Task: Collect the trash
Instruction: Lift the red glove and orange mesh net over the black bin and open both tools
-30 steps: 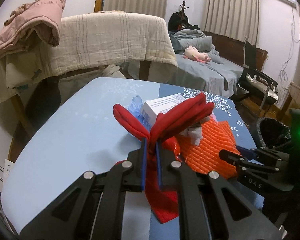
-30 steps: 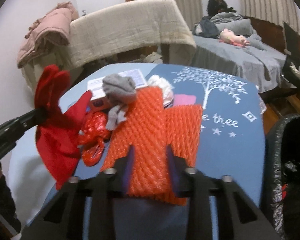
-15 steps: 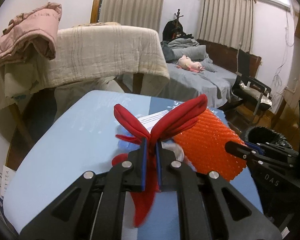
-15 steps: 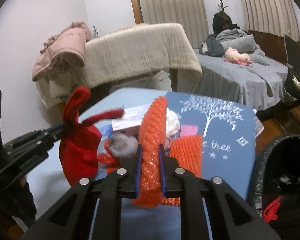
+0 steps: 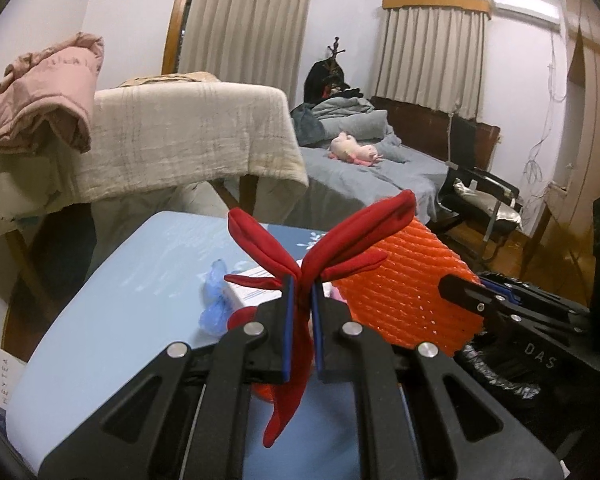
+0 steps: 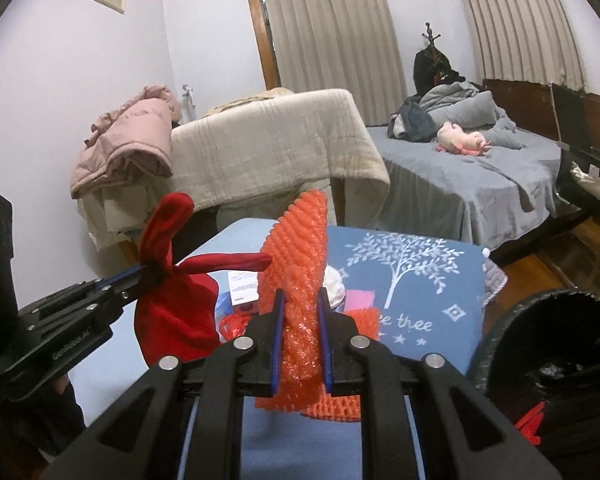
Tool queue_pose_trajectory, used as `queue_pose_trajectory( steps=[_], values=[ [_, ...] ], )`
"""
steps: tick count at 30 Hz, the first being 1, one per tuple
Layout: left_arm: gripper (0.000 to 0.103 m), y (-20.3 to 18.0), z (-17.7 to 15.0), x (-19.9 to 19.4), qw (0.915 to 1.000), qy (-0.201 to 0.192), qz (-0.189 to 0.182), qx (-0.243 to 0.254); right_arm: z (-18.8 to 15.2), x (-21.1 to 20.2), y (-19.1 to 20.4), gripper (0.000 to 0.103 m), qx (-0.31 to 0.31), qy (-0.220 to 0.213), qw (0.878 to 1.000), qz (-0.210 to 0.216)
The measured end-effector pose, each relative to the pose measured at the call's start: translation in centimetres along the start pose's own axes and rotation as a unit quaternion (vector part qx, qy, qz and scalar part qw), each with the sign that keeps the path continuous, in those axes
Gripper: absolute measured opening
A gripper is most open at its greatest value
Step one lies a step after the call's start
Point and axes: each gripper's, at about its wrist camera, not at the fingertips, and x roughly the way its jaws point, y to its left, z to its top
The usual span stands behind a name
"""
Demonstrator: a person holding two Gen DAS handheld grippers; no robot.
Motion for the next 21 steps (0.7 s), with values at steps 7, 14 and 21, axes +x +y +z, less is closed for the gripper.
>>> queue_pose_trajectory(
  steps=[7,14,21],
  values=[
    [0.008,-2.5,0.9,-0.5,0.9995,-0.012,-0.026,0.009,0.8,-2.3,-1.2,0.015,0.007,-0.02,1.0,-0.018],
    [0.008,-5.3,1.7,-0.6,0.9981,-0.023,-0.055,0.019,1.4,-4.6,-3.3,0.015,0.016,-0.037,0.998,-0.048],
    [0.008,-8.1,2.0,-0.1,0.9956,-0.025,-0.085,0.033,1.0,-6.7,-5.5,0.015,0.024,-0.047,0.995,-0.082]
  ],
)
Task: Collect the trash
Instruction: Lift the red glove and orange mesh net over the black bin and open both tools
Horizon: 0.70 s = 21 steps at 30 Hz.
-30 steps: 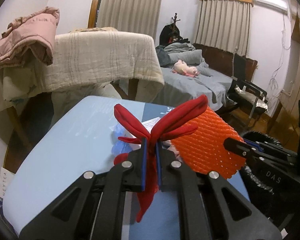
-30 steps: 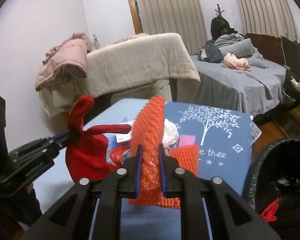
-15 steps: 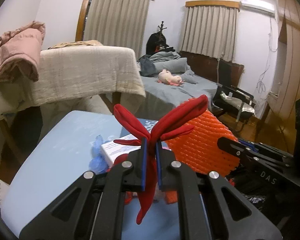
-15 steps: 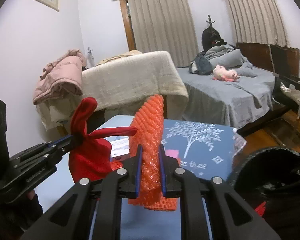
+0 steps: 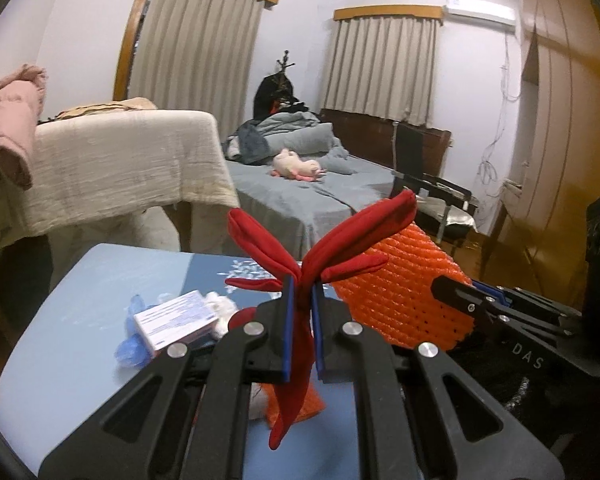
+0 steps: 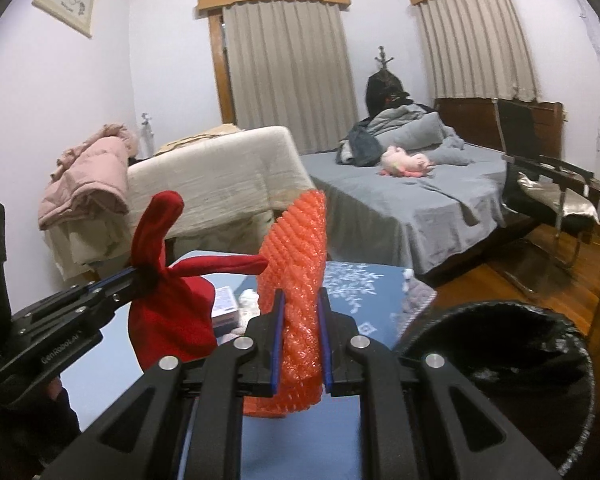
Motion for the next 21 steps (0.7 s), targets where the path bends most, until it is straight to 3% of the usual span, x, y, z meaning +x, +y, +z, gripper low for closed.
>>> queue_pose_trajectory(
  steps=[11,21],
  values=[
    [0.008,-5.3,-0.1,3.3,0.9978,0.015,-0.062,0.019,-0.6,-2.8,-5.7,0.015,0.024,-0.008,0.997,-0.072],
    [0.008,-11.3,-0.8,7.0,0.9909,0.032,-0.126,0.035,-2.6,-5.4,-12.2,0.015,0.054,-0.002,0.986,-0.156]
  ],
)
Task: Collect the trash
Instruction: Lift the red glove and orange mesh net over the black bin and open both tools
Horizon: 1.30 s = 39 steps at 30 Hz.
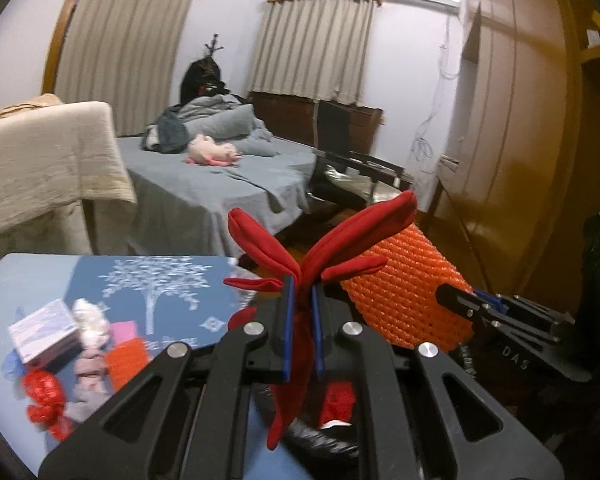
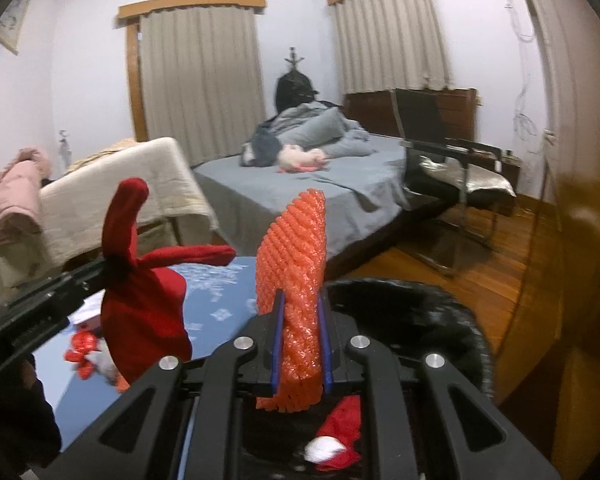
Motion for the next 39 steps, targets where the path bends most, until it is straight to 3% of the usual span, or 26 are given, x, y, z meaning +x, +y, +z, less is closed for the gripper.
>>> queue_pose_trajectory(
  steps=[7,17,21,24,29,34,39],
  values=[
    [0.008,-3.2,-0.6,3.9,0.9989,0.019,-0.041,0.009,-0.7,0.2,-3.9,0.015,0.021,0.01,0.999,-0.044],
    [0.008,-5.0,-2.2,8.3,0.9961,0.058,-0.065,0.017,-2.2,0.9,-7.1,0.015,0.041,0.031,0.996,-0.072],
    [0.017,-5.1,-2.8,9.2,0.9948,0.072,-0.07,0.015,-2.8,1.1,-7.5,0.018,0.044,0.041,0.995,-0.079],
    [0.035,-4.3,-3.2,9.4,0.9945,0.079,-0.068,0.009,-2.9,1.4,-7.8,0.028,0.046,0.045,0.994,-0.083],
    [0.041,-3.2,-3.0,8.4,0.9957,0.075,-0.054,0.012,-3.0,1.5,-7.6,0.044,0.046,0.042,0.994,-0.086],
    [0.06,-1.4,-2.6,6.7,0.9982,0.053,-0.02,0.021,-2.6,1.2,-6.5,0.079,0.038,0.029,0.995,-0.087],
    [0.073,0.8,-2.4,4.7,0.9991,0.035,0.015,0.015,-2.0,1.1,-4.8,0.094,0.032,0.017,0.997,-0.075]
  ],
)
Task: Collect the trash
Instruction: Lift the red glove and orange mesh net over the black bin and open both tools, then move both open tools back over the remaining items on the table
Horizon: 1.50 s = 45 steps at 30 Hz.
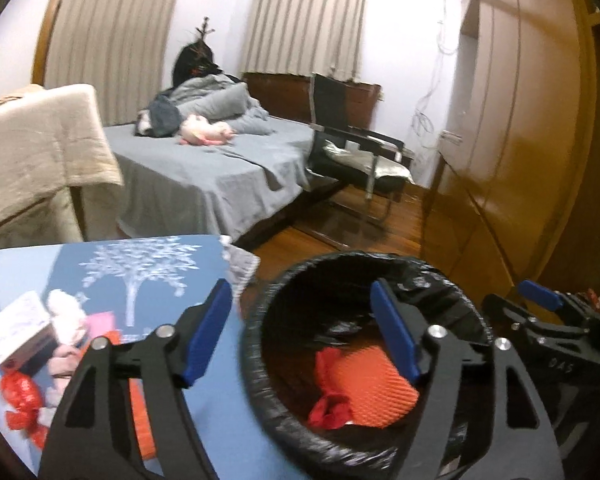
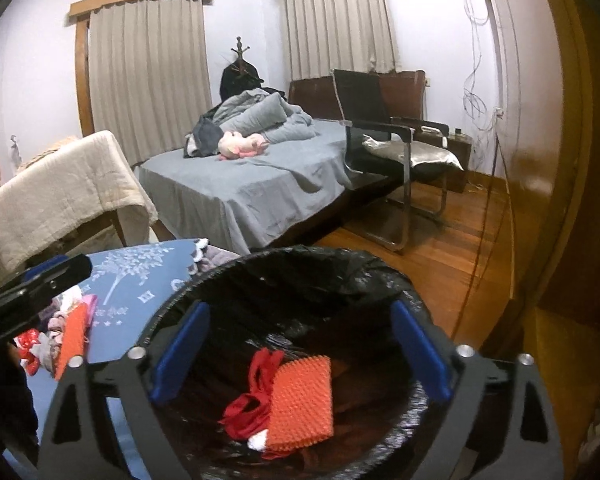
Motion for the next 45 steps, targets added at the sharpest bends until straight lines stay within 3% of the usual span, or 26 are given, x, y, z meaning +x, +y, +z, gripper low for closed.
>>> queue_pose_trajectory(
  steps=[7,15,28,34,45],
  values=[
    [0.086,3.6,-0.9,-3.0,0.9982,-0.01,0.059,-0.006,0.0,0.4,3.3,0.097,-0.016,0.004,1.0,0.025],
    [0.087,8.9,-2.6,-6.3,0.9915,-0.012,0.128,-0.022,-0.9,1.1,9.2,0.097,-0.043,0.01,0.997,0.071],
    [0.087,18.0,-6.2,-10.1,0.9715,0.009,0.232,-0.048,-3.2,2.6,18.5,0.097,-0.089,0.024,0.985,0.143],
    [0.086,20.3,-7.3,-9.8,0.9668,0.027,0.246,-0.063,-4.3,4.0,20.7,0.097,-0.101,0.038,0.982,0.156],
    [0.076,22.7,-9.0,-7.4,0.963,0.065,0.244,-0.094,-5.8,6.6,23.1,0.097,-0.117,0.058,0.978,0.162]
  ],
)
